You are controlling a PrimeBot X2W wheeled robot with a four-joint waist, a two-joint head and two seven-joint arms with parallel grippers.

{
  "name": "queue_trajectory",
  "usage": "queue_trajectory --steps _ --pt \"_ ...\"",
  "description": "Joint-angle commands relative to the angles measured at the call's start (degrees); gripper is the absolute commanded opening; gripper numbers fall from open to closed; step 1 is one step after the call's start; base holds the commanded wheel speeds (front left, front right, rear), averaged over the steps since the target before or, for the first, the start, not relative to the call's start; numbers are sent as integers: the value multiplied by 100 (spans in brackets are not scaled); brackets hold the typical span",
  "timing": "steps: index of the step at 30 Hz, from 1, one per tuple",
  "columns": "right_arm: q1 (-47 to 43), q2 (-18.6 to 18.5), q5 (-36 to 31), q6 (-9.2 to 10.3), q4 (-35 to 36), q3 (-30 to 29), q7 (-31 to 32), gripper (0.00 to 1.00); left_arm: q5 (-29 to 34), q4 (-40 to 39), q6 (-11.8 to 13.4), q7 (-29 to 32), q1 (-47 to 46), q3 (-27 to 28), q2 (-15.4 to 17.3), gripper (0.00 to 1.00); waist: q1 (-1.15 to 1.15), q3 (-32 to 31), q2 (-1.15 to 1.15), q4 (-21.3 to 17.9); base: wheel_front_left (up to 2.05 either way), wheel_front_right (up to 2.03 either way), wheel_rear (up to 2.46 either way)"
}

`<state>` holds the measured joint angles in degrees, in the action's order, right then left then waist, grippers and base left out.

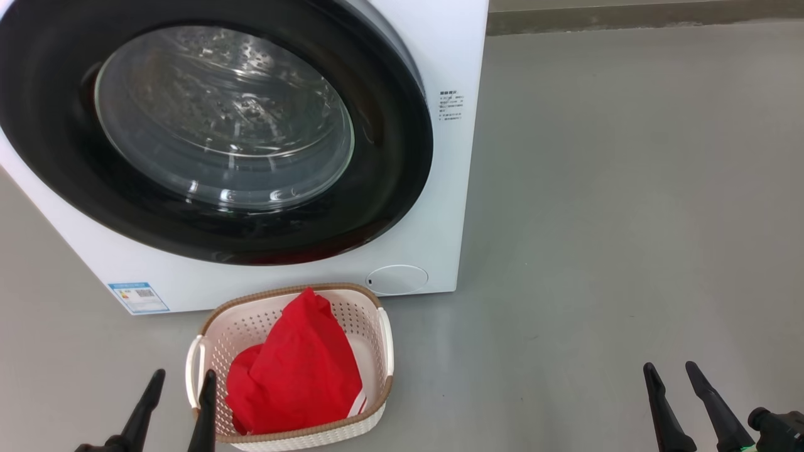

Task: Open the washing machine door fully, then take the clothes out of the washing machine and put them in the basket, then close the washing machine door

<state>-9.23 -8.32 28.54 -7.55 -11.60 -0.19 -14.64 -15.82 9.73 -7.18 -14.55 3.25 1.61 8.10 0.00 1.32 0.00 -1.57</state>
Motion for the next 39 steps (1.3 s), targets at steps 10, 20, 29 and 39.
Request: queue_trajectory --steps 10,20,29,39 --pt "107 -33 -54 6 157 82 -36 100 -121 -102 -31 -45 -80 191 80 100 0 39 0 4 0 0 0" --pt "1 90 -35 0 13 -26 0 0 -193 36 0 0 41 -2 -8 0 0 66 0 2 0 0 0" --pt "39 242 185 0 -312 15 64 0 -438 375 7 114 31 -43 -194 0 4 61 0 6 0 0 0" --pt "163 253 710 1 -309 -21 219 0 -1032 381 4 277 -49 0 -221 0 0 48 0 19 0 0 0"
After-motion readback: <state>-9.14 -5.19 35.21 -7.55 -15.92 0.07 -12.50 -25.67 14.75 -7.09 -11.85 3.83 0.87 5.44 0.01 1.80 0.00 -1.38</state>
